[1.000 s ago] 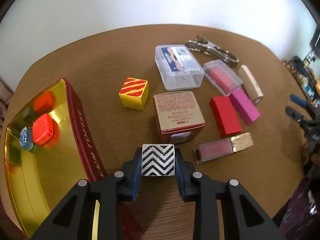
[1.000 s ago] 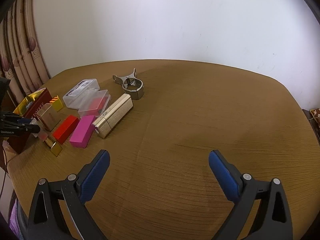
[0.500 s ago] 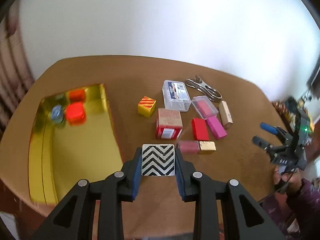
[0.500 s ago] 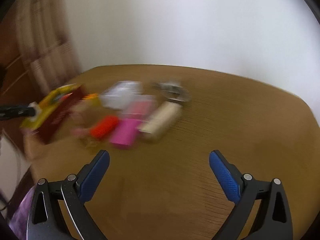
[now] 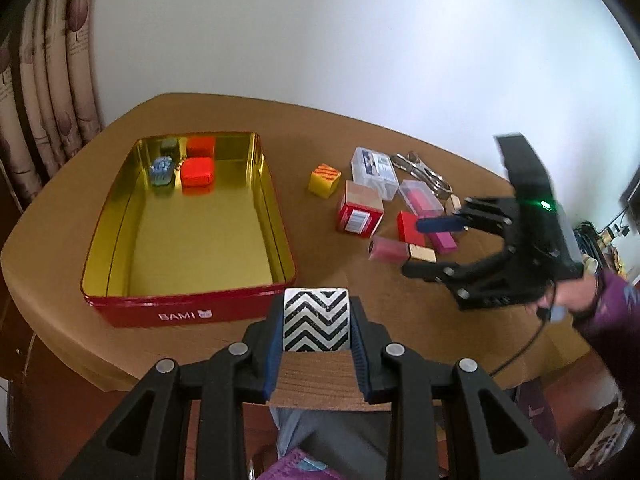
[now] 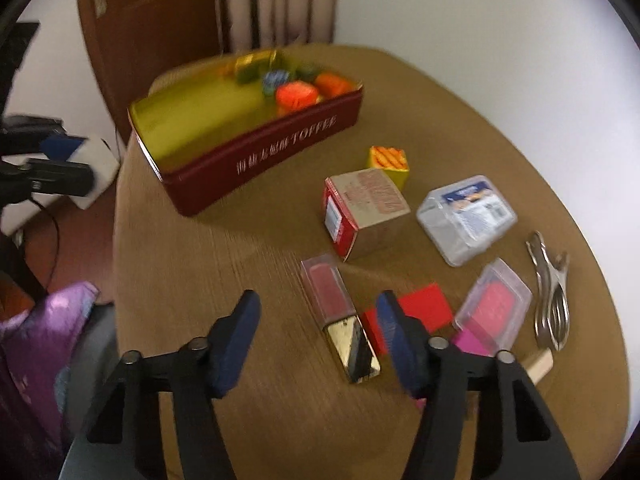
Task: Organize rigid objects
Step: 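Carry the chevron cube into the tray with the left gripper while the right gripper grasps the lipstick tube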
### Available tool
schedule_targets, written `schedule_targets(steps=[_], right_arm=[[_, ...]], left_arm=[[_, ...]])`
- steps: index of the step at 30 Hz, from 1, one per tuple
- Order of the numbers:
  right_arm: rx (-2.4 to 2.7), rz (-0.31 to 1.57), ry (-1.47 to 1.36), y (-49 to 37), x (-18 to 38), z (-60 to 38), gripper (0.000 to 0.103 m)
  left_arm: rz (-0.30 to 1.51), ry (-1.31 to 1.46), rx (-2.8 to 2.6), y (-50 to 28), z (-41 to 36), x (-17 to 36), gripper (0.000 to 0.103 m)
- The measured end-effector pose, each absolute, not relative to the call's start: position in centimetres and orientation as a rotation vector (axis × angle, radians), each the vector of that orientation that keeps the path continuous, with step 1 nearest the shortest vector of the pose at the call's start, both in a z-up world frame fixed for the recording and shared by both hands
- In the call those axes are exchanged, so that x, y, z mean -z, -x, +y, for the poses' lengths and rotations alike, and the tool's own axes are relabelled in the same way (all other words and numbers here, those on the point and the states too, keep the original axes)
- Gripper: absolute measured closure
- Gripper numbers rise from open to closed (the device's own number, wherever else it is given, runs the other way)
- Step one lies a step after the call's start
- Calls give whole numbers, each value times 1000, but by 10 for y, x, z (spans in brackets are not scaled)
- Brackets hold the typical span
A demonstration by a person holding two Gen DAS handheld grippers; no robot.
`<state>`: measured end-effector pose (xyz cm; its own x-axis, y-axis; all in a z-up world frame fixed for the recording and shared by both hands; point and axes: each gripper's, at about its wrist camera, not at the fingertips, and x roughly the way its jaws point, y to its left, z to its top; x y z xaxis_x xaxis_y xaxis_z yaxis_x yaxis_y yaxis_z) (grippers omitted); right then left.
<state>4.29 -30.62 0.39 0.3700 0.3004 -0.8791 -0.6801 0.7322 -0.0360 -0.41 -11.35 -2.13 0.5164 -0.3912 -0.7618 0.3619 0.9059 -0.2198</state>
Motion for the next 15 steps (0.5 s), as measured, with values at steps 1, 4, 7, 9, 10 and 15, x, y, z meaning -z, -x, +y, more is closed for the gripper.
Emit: schedule_targets(steps=[1,4,7,9,10,15], right_arm=[[-655,1014,451,-47,0,-304,51],[-672,1048,494,-58,7,-297,51],[-690,1082,530,-65,14,-291,52],[-706,1116,549,-69,21,-286,63],[-698,1137,568,-72,27,-283,77],[-670,1167,535,-71,32,-279,85]], left_arm=[[928,39,453,4,-113,23,73],[931,59,472,3,-111,24,73],[926,65,474,1,-111,25,73],[934,74,473,0,-110,27,73],[938,77,469,-1,-110,28,73],[935,115,444,-3,-101,27,73]])
